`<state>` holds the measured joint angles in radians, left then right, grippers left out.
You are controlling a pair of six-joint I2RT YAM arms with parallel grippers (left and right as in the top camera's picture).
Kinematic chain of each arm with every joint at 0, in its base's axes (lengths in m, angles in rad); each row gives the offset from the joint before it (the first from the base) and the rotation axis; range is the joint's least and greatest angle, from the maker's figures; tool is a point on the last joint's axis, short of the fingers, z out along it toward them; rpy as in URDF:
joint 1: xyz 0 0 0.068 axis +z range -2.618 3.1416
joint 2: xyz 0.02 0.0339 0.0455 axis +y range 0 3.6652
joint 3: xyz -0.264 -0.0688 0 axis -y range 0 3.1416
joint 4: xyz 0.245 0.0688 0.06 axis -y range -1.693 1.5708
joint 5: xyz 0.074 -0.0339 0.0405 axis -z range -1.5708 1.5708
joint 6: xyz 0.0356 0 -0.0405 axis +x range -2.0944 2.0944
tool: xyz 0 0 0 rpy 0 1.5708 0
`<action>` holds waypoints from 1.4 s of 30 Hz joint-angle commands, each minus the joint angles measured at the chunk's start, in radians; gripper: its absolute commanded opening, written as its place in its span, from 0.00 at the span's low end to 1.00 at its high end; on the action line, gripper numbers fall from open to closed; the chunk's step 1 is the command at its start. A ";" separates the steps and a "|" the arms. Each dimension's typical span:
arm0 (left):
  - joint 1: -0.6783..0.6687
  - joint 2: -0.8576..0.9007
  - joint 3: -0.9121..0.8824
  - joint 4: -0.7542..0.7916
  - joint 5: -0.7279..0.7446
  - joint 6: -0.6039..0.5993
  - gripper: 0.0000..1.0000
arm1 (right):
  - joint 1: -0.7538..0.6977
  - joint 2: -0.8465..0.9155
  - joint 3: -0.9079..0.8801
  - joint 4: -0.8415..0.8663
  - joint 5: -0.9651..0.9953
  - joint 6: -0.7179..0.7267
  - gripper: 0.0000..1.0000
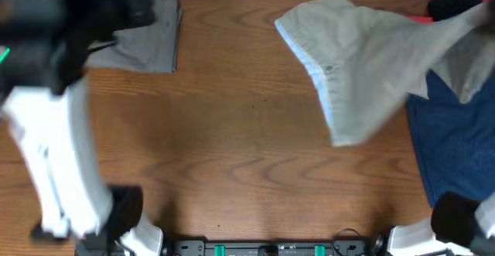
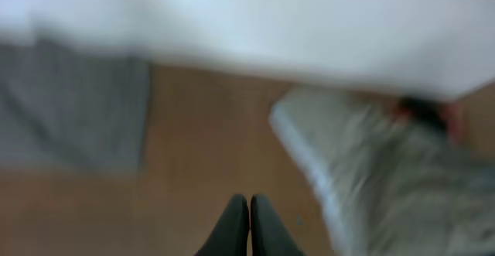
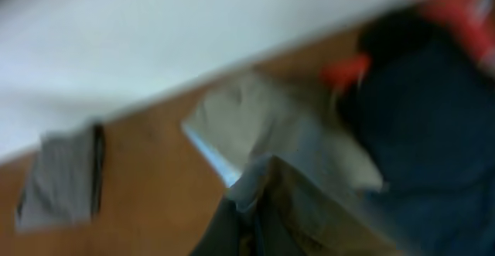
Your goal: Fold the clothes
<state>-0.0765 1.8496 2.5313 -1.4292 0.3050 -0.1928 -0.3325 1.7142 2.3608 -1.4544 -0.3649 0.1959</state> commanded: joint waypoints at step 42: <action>-0.772 0.270 -0.826 0.871 -0.079 -0.215 0.94 | -0.009 0.010 -0.306 0.050 0.148 0.028 0.02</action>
<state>-0.8509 2.0842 1.7084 -0.5900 0.2516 -0.3706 -0.3367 1.7512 2.0544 -1.4017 -0.2234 0.2066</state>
